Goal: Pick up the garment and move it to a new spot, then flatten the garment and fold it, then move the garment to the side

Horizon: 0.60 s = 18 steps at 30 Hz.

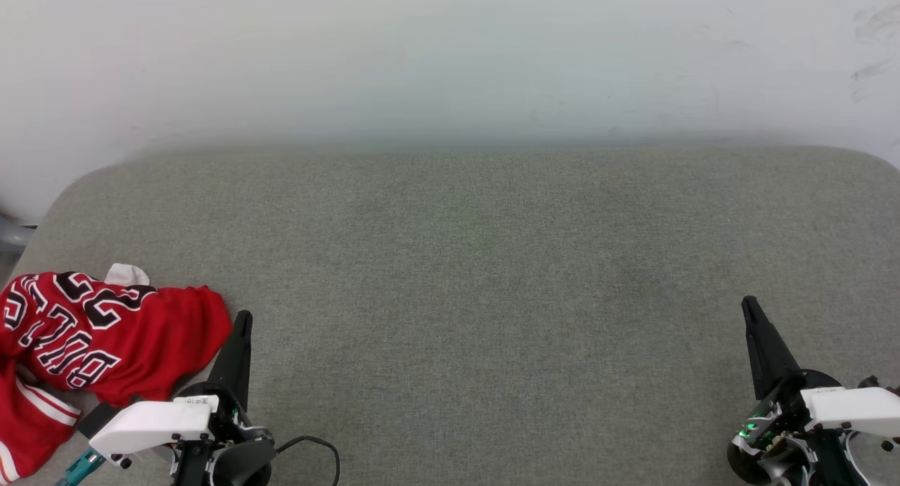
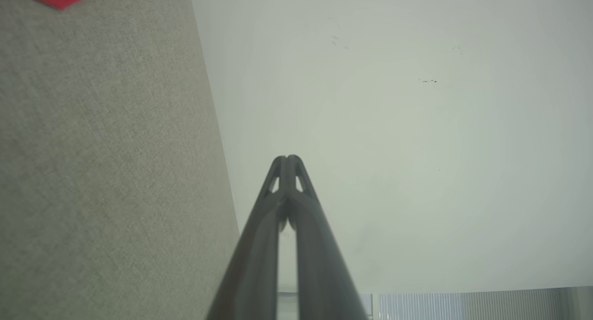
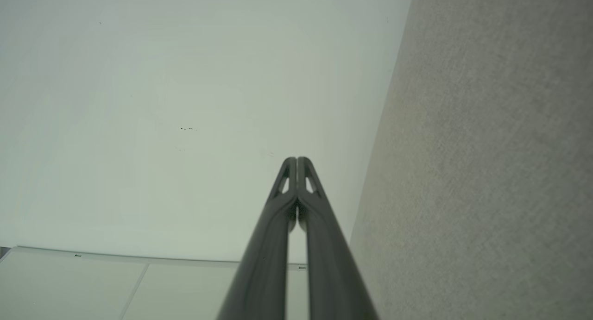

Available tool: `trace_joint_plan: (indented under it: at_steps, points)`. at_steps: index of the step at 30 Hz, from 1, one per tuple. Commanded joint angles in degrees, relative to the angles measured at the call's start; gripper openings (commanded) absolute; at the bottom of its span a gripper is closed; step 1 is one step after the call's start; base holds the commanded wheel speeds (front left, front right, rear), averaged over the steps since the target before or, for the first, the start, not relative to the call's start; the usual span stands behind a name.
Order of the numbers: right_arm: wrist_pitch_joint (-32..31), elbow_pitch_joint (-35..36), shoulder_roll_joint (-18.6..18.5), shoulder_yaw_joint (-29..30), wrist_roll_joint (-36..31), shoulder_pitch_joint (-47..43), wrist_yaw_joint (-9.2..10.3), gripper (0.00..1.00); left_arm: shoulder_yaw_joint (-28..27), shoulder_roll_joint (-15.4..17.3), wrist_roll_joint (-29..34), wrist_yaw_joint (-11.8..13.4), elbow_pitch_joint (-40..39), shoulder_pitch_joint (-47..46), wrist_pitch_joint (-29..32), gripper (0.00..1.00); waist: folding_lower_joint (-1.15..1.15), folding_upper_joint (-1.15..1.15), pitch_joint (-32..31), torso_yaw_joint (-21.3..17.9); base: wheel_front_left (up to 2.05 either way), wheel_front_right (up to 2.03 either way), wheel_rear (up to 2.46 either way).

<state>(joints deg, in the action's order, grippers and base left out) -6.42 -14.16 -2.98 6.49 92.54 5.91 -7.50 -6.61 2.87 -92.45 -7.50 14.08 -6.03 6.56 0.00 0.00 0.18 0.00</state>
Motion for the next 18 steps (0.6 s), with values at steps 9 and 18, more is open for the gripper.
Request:
trace_joint_plan:
  at_steps: [9, 18]
  points:
    - [-0.1, -0.1, 0.2, 0.0, -0.3, 0.8, 0.02, 0.0, -0.1, -0.1, 0.1, -0.1, 0.0, -0.4, 0.1, 0.0, 0.0, 0.0, 0.0, 0.0, 0.0, 0.0, 0.0]
    - [-0.1, -0.1, 0.2, 0.0, -0.3, 0.8, 0.02, 0.0, -0.1, -0.1, 0.1, -0.1, 0.0, -0.4, 0.1, 0.0, 0.0, 0.0, 0.0, 0.0, 0.0, 0.0, 0.0]
